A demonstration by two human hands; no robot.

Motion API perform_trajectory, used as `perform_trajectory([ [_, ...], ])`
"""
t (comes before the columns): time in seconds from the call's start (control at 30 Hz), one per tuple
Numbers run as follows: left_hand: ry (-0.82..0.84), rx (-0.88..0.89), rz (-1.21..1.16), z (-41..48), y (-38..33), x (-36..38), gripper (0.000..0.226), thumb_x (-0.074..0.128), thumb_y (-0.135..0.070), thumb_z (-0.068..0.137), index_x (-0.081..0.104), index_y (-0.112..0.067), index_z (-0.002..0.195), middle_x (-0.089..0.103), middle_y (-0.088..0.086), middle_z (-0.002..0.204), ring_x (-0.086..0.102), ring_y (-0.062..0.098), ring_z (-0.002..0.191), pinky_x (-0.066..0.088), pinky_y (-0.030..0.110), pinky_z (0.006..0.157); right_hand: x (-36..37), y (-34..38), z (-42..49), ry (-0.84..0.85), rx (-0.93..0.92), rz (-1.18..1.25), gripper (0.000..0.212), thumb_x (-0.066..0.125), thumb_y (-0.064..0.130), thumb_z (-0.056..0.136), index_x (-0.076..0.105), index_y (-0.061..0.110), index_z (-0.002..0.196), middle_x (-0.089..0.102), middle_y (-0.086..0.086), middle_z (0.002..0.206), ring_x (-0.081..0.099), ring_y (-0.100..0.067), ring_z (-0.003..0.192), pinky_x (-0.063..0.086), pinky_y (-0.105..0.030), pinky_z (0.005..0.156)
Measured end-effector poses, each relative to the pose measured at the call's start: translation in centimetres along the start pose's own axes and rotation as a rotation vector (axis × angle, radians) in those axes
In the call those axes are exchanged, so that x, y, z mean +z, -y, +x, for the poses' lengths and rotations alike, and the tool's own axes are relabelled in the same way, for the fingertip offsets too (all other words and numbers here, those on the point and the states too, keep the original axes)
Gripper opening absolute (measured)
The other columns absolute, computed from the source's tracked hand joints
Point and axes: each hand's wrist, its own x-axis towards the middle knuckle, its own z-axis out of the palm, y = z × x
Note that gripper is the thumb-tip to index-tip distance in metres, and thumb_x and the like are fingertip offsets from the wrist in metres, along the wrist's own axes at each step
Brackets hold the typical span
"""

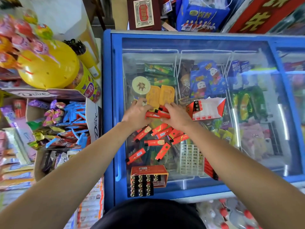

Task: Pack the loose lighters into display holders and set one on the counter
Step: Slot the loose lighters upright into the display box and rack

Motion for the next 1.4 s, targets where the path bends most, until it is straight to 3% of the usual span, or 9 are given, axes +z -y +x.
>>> perform_trajectory([
  [0.13, -0.044, 0.003, -0.101, -0.6, 0.4, 0.5, 0.029, 0.081, -0.029, 0.084, 0.067, -0.019, 0.108, 0.051, 0.001, 0.115, 0.058, 0.022, 0.100, 0.056, 0.040, 0.084, 0.1, -1.3, -0.9, -0.060, 0.051, 0.110, 0.031, 0.069, 0.036, 0.093, 0.059, 0.009, 0.106, 0.066, -0.008, 0.103, 0.064, -0.026, 0.092, 0.053, -0.041, 0.077],
  [0.33, -0.035, -0.172, -0.402, -2.1, 0.5, 0.3, 0.027, 0.087, -0.029, 0.079, 0.061, -0.025, 0.085, 0.065, -0.009, 0.087, 0.064, 0.010, 0.083, 0.048, 0.023, 0.065, 0.2, -1.8, -2.4, -0.100, 0.188, 0.348, 0.035, 0.064, 0.039, 0.097, 0.057, 0.008, 0.111, 0.061, -0.002, 0.098, 0.060, -0.021, 0.084, 0.042, -0.030, 0.065],
  [0.4, -0.038, -0.240, -0.547, -2.7, 0.4, -0.1, 0.026, 0.087, -0.031, 0.079, 0.063, -0.024, 0.087, 0.066, -0.008, 0.087, 0.064, 0.008, 0.084, 0.045, 0.019, 0.065, -0.3, -1.7, -3.0, -0.108, 0.226, 0.565, 0.039, 0.066, 0.038, 0.096, 0.059, 0.007, 0.119, 0.062, 0.003, 0.105, 0.061, -0.018, 0.091, 0.044, -0.031, 0.074],
  [0.57, -0.062, -0.354, -0.870, -5.0, -1.2, -1.2, 0.024, 0.085, -0.030, 0.082, 0.069, -0.024, 0.098, 0.072, 0.000, 0.091, 0.072, 0.016, 0.084, 0.055, 0.028, 0.071, -1.3, 0.2, -8.1, -0.099, 0.290, 1.197, 0.014, 0.063, 0.029, 0.099, 0.064, 0.024, 0.111, 0.070, 0.005, 0.083, 0.065, -0.009, 0.063, 0.052, -0.026, 0.053],
  [0.67, -0.031, -0.411, -1.008, -6.8, -2.9, -1.1, 0.019, 0.080, -0.025, 0.088, 0.073, -0.022, 0.105, 0.073, 0.000, 0.096, 0.073, 0.015, 0.082, 0.059, 0.029, 0.071, -0.3, 0.9, -10.9, -0.003, 0.293, 1.445, 0.024, 0.060, 0.023, 0.100, 0.059, 0.018, 0.124, 0.068, -0.005, 0.084, 0.067, -0.018, 0.069, 0.056, -0.033, 0.057],
  [0.77, 0.025, -0.419, -1.104, -8.7, -4.7, -0.4, 0.021, 0.074, -0.019, 0.092, 0.072, -0.013, 0.112, 0.071, 0.003, 0.095, 0.070, 0.011, 0.069, 0.056, 0.024, 0.059, 0.8, 1.5, -13.3, 0.047, 0.281, 1.516, 0.021, 0.060, 0.017, 0.100, 0.060, 0.021, 0.121, 0.066, -0.005, 0.086, 0.066, -0.020, 0.071, 0.050, -0.029, 0.052],
  [1.03, 0.156, -0.313, -1.228, -13.9, -8.4, 0.5, 0.016, 0.066, -0.009, 0.096, 0.068, -0.010, 0.112, 0.073, 0.003, 0.080, 0.070, 0.017, 0.072, 0.056, 0.030, 0.061, 2.9, 3.0, -18.5, 0.049, 0.180, 1.556, 0.021, 0.057, 0.011, 0.101, 0.061, 0.018, 0.121, 0.069, -0.001, 0.079, 0.066, -0.017, 0.070, 0.052, -0.032, 0.059],
  [1.27, 0.143, -0.274, -1.307, -16.4, -9.8, 0.4, 0.024, 0.072, -0.022, 0.094, 0.071, -0.016, 0.118, 0.075, 0.020, 0.098, 0.072, 0.040, 0.086, 0.061, 0.054, 0.086, 4.3, 4.6, -20.8, 0.073, 0.153, 1.500, 0.027, 0.059, 0.011, 0.100, 0.058, 0.018, 0.127, 0.068, -0.008, 0.086, 0.065, -0.019, 0.069, 0.054, -0.031, 0.060],
  [1.4, 0.063, -0.252, -1.279, -17.6, -10.5, 0.3, 0.022, 0.078, -0.019, 0.089, 0.074, -0.014, 0.110, 0.078, 0.014, 0.093, 0.076, 0.030, 0.081, 0.063, 0.044, 0.077, 4.7, 5.1, -21.3, 0.054, 0.120, 1.472, 0.029, 0.060, 0.012, 0.100, 0.058, 0.022, 0.127, 0.069, -0.010, 0.094, 0.065, -0.020, 0.073, 0.054, -0.032, 0.062],
])
